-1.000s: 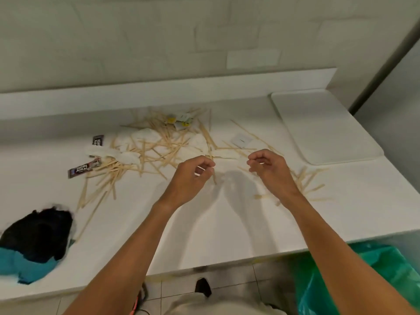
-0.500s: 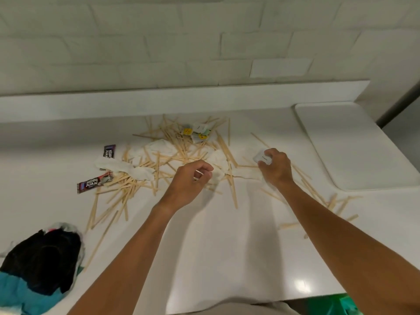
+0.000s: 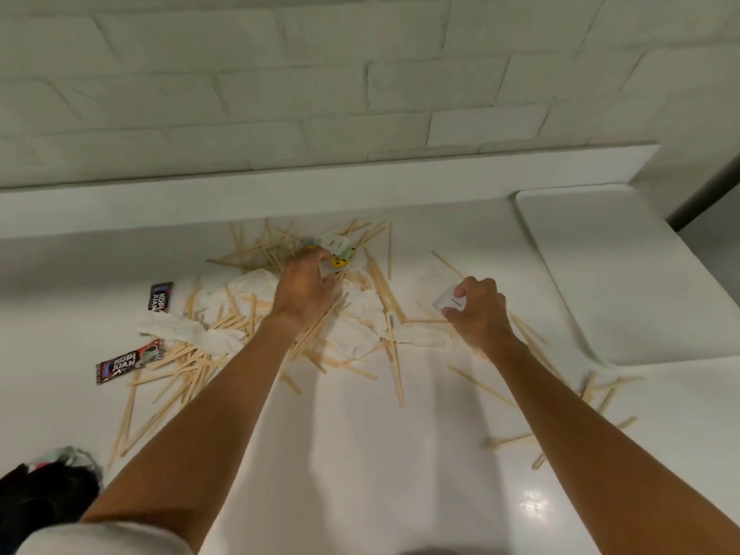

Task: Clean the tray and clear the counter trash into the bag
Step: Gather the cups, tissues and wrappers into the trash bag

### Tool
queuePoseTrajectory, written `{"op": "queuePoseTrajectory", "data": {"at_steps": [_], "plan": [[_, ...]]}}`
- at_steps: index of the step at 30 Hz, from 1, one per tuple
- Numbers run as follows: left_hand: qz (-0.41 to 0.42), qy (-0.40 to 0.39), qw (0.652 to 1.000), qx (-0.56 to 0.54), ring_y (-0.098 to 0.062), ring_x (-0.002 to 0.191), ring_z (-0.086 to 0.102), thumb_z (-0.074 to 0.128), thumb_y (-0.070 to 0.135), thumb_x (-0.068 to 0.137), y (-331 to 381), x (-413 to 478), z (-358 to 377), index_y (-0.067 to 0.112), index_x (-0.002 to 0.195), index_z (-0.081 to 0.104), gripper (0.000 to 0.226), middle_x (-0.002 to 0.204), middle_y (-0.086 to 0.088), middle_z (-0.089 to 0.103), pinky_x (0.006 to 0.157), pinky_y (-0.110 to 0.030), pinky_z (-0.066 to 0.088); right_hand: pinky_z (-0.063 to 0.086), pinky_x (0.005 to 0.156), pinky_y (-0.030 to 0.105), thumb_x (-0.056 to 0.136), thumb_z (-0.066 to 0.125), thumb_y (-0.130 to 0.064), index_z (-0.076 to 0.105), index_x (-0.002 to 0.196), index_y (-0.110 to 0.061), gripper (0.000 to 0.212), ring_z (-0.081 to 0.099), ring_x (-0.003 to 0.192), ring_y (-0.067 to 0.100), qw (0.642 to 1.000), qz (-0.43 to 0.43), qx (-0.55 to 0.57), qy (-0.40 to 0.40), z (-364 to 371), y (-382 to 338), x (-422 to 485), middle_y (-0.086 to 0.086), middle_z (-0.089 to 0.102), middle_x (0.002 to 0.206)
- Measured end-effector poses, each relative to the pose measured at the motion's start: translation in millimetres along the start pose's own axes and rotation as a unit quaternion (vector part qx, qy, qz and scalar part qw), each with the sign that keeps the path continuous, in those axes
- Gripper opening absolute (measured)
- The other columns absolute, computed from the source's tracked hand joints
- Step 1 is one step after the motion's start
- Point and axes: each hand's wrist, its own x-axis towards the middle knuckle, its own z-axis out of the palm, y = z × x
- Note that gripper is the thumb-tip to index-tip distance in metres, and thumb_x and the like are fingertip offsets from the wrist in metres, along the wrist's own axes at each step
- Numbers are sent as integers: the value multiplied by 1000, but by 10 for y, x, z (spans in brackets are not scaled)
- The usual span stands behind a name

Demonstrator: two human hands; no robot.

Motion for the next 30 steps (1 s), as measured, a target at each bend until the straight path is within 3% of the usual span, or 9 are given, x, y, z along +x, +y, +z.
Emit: {"op": "queuePoseTrajectory", "data": {"at_steps": [4,6,9,12,15,19,22,25,30], "plan": [[-14,-54,995,78,-28,99,60,60,18,85,-48,206,54,16,111,62,26,111,-5,64,84,-39,52,47,92,39,84,70,-21,50,110,-13,34,57,102,31,1000,-16,14,6,-24,-35,-15,7,59,110],[-9,-40,995,91,-31,93,58,55,20,85,-33,194,73,16,97,62,15,102,-7,64,79,-40,51,52,82,39,83,70,-17,48,104,-16,31,61,94,28,998,-11,59,6,-18,-37,-34,3,61,102],[-6,-16,997,72,-30,92,58,59,16,85,-46,145,92,16,96,68,15,99,-8,66,80,-42,52,54,71,35,82,68,-14,51,97,-20,23,63,79,22,993,-29,115,17,5,-30,-82,-2,62,99],[-5,-9,1000,22,-20,91,63,63,6,81,-39,68,84,15,95,70,17,96,-2,69,76,-27,51,47,62,22,86,64,-13,57,93,-22,14,64,69,14,981,-71,181,25,4,-113,-156,-6,63,87],[-10,-4,999,-44,-13,88,59,63,-1,79,8,-36,51,16,85,66,19,94,1,64,70,-12,40,43,57,9,89,66,-11,60,92,-20,11,61,68,6,963,-100,251,20,-30,-267,-272,-13,62,92],[0,2,992,-126,-9,79,58,71,-1,77,95,-212,-56,20,77,64,23,84,5,62,69,-20,45,51,69,22,88,70,-18,61,90,-26,13,60,77,12,943,-121,309,10,-81,-414,-431,-14,64,96],[-10,12,978,-209,-2,71,55,76,9,79,212,-391,-187,20,78,68,14,84,12,63,65,-17,43,53,72,27,87,71,-19,61,88,-28,13,63,82,18,936,-123,331,7,-144,-479,-586,-10,66,96],[-9,28,957,-287,-8,78,58,73,23,85,257,-545,-283,21,82,71,4,92,2,68,70,-22,45,52,72,26,87,70,-17,62,90,-25,12,65,83,21,927,-124,354,13,-200,-472,-772,-7,67,97],[-12,10,944,-329,-18,93,64,71,17,87,328,-865,-284,22,97,68,12,112,3,67,79,-27,49,52,71,29,88,69,-16,55,104,-27,24,69,82,22,915,-91,393,20,-206,-269,-1133,0,71,97]]}}
